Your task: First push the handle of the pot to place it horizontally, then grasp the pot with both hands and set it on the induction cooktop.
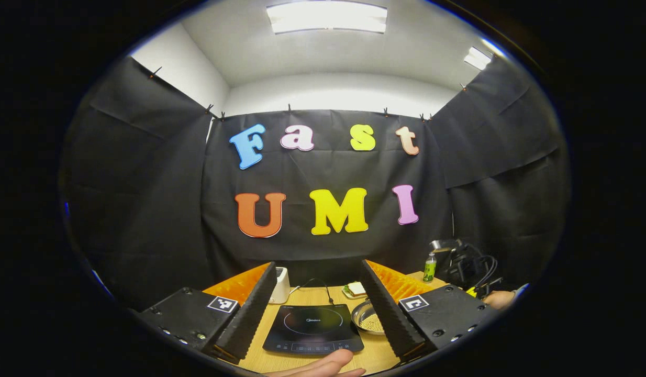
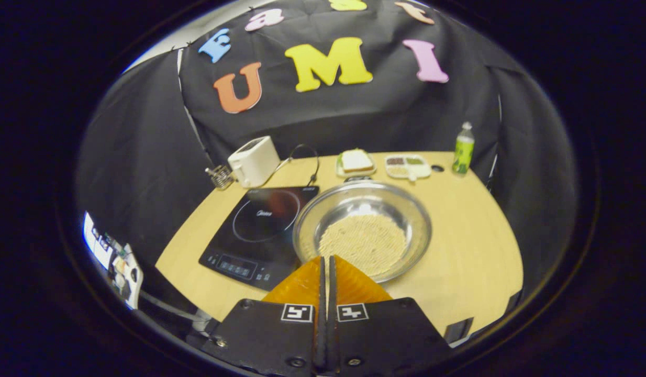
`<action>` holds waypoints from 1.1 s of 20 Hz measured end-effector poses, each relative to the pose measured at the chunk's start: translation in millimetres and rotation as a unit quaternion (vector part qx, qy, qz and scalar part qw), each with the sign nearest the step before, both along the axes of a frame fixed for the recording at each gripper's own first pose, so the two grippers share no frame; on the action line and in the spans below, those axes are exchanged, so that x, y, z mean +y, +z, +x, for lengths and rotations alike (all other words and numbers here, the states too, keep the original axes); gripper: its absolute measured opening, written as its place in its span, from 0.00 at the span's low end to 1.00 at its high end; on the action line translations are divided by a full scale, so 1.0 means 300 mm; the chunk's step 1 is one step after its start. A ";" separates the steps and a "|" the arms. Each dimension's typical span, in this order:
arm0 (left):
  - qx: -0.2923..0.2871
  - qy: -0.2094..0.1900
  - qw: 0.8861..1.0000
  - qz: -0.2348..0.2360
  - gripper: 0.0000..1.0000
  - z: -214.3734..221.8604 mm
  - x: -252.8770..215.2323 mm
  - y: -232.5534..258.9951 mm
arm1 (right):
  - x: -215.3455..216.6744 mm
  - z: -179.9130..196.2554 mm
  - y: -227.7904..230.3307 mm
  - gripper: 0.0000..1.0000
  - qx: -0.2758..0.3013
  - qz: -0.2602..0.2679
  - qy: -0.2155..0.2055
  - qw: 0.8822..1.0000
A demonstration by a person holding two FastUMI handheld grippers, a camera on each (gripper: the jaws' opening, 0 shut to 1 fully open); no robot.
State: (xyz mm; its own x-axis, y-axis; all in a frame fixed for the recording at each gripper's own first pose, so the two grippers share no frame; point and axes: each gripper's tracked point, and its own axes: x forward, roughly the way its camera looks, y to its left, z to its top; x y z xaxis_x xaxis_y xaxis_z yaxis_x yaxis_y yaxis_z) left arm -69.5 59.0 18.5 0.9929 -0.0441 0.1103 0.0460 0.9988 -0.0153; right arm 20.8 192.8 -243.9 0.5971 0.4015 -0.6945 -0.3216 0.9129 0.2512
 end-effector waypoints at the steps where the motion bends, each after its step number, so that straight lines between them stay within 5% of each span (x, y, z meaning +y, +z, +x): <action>1: 0.001 0.000 1.000 0.001 0.96 -0.001 0.002 -0.004 | 0.022 -0.005 -0.027 0.00 0.013 -0.001 0.006 1.000; 7: 0.010 -0.005 1.000 0.005 0.96 -0.003 0.007 -0.036 | 0.115 -0.053 -0.190 0.04 0.084 -0.001 0.028 0.996; 22: 0.017 -0.019 1.000 0.009 0.96 0.013 -0.022 -0.054 | 0.051 -0.031 -0.346 0.04 0.116 0.007 0.013 0.993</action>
